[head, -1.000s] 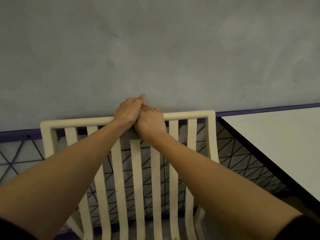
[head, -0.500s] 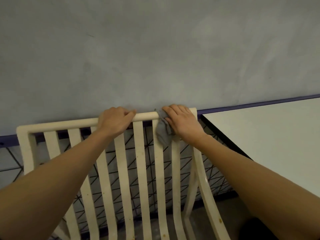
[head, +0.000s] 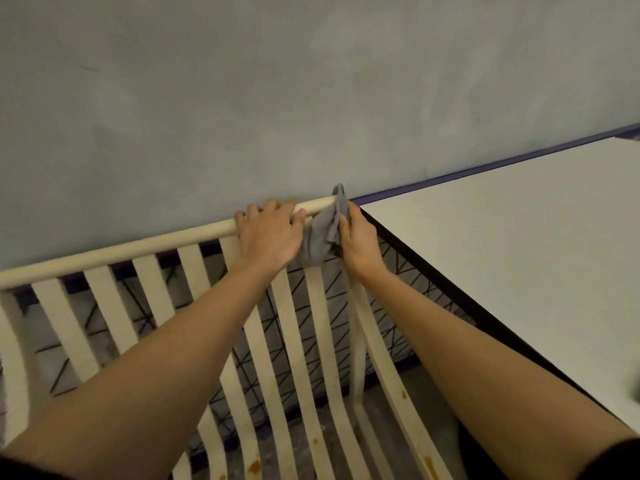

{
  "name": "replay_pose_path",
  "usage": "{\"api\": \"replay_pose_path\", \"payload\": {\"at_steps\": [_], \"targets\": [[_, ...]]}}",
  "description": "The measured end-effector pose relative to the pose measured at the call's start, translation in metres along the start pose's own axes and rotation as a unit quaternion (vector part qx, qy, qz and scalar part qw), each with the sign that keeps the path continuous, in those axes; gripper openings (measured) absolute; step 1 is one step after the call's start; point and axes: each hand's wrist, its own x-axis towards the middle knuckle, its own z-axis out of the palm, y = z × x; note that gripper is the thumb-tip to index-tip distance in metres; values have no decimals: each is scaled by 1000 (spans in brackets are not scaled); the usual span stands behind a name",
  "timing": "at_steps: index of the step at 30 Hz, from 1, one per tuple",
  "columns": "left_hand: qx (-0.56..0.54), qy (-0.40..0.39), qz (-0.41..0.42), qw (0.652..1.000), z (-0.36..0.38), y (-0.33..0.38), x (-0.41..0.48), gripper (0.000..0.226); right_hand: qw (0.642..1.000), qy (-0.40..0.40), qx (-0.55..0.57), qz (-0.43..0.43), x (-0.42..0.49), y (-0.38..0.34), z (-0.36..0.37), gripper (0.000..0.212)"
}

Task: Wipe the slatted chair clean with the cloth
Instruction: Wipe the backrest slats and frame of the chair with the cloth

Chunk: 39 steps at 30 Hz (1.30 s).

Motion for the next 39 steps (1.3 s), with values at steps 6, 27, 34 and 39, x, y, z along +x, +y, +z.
{"api": "replay_pose_path", "payload": {"at_steps": [6, 27, 34, 39], "targets": [[14, -36, 14, 999, 1, 3, 10, 47, 994, -44, 2, 97, -68, 44, -12, 26], [21, -8, 37, 999, 14, 20, 11, 51, 982, -68, -121, 129, -132, 53, -23, 38], [-13, -61, 52, 997, 7, 20, -3, 65, 964, -136, -31, 228, -185, 67, -49, 31], [-128, -108, 72, 983, 19, 48, -77, 58, 958, -157, -59, 232, -209, 65, -63, 32]]}}
